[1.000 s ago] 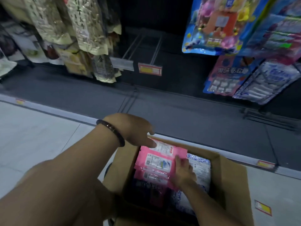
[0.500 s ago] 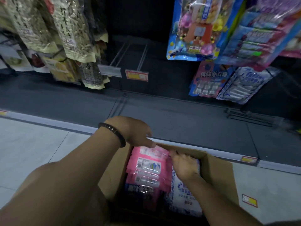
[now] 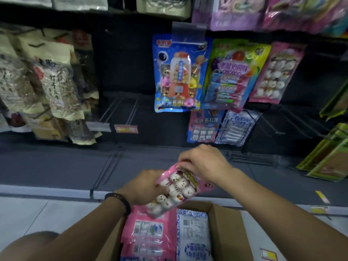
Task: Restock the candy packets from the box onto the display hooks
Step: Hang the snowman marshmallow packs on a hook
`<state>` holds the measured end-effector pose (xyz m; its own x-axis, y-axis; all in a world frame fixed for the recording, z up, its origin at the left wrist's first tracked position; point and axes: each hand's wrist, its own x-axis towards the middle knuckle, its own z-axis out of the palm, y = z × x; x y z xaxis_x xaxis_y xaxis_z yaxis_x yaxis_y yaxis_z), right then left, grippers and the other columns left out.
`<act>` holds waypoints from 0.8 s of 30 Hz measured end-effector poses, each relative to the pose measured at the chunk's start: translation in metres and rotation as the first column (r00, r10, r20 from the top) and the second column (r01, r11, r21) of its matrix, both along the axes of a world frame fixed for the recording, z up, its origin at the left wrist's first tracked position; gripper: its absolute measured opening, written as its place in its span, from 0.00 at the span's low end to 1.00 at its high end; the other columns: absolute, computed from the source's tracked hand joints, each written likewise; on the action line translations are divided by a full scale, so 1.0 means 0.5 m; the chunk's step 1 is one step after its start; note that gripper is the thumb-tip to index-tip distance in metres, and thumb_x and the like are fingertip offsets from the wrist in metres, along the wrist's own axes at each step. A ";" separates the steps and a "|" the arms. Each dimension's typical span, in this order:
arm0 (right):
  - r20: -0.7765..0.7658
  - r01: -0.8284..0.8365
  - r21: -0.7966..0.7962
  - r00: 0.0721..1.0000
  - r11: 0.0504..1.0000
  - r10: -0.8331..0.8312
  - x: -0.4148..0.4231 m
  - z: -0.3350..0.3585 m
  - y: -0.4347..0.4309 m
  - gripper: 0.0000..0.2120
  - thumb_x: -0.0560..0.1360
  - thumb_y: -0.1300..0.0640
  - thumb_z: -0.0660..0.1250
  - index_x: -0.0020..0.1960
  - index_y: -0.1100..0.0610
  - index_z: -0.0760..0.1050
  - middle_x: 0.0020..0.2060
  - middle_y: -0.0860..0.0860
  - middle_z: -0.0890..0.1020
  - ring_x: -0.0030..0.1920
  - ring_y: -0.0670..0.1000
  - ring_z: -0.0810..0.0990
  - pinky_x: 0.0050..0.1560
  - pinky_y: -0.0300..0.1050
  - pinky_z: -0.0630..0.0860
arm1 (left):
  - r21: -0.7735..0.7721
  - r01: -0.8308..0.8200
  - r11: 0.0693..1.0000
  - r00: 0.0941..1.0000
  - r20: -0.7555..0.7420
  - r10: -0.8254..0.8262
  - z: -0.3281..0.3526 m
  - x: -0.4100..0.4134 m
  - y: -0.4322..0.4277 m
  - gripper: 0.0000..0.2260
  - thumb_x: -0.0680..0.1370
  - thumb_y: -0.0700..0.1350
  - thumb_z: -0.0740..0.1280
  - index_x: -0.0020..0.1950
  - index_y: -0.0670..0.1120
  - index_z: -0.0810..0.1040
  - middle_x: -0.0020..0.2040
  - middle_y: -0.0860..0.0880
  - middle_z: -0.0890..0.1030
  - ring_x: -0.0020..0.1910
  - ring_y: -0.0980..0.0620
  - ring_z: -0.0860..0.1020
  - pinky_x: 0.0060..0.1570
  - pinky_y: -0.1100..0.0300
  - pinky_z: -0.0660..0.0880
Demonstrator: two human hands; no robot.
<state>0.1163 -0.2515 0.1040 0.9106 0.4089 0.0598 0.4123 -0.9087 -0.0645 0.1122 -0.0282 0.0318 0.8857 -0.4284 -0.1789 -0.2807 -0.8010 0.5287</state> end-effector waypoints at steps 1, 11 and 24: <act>0.023 0.024 0.067 0.999 0.997 -0.026 0.001 0.014 -0.013 0.13 0.80 0.36 0.67 0.53 0.44 0.81 0.46 0.44 0.86 0.50 0.52 0.83 0.49 0.52 0.81 | -0.074 -0.011 0.997 1.000 -0.007 0.011 0.004 -0.004 -0.008 0.11 0.79 0.55 0.72 0.58 0.53 0.80 0.49 0.56 0.84 0.45 0.55 0.82 0.47 0.57 0.80; 0.116 0.098 0.861 0.917 0.498 -0.381 -0.021 0.095 -0.214 0.31 0.75 0.46 0.78 0.74 0.36 0.71 0.59 0.34 0.78 0.56 0.35 0.79 0.51 0.32 0.75 | -0.694 -0.183 0.696 0.983 -0.141 0.117 0.173 0.016 -0.138 0.10 0.83 0.45 0.70 0.64 0.53 0.80 0.56 0.49 0.88 0.55 0.46 0.86 0.59 0.44 0.82; 0.059 0.011 0.991 0.866 0.137 -0.497 -0.021 0.094 -0.443 0.40 0.75 0.60 0.79 0.76 0.30 0.68 0.71 0.34 0.77 0.70 0.39 0.77 0.71 0.54 0.78 | -0.854 -0.037 0.519 0.995 -0.081 -0.063 0.318 0.117 -0.535 0.20 0.81 0.39 0.72 0.70 0.53 0.74 0.61 0.48 0.86 0.58 0.46 0.86 0.60 0.39 0.81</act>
<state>0.1056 -0.4732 0.1510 0.7632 -0.4477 0.4659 0.3789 -0.2739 -0.8840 0.1706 -0.2955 0.1905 0.8797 -0.4303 0.2023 -0.1991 0.0531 0.9785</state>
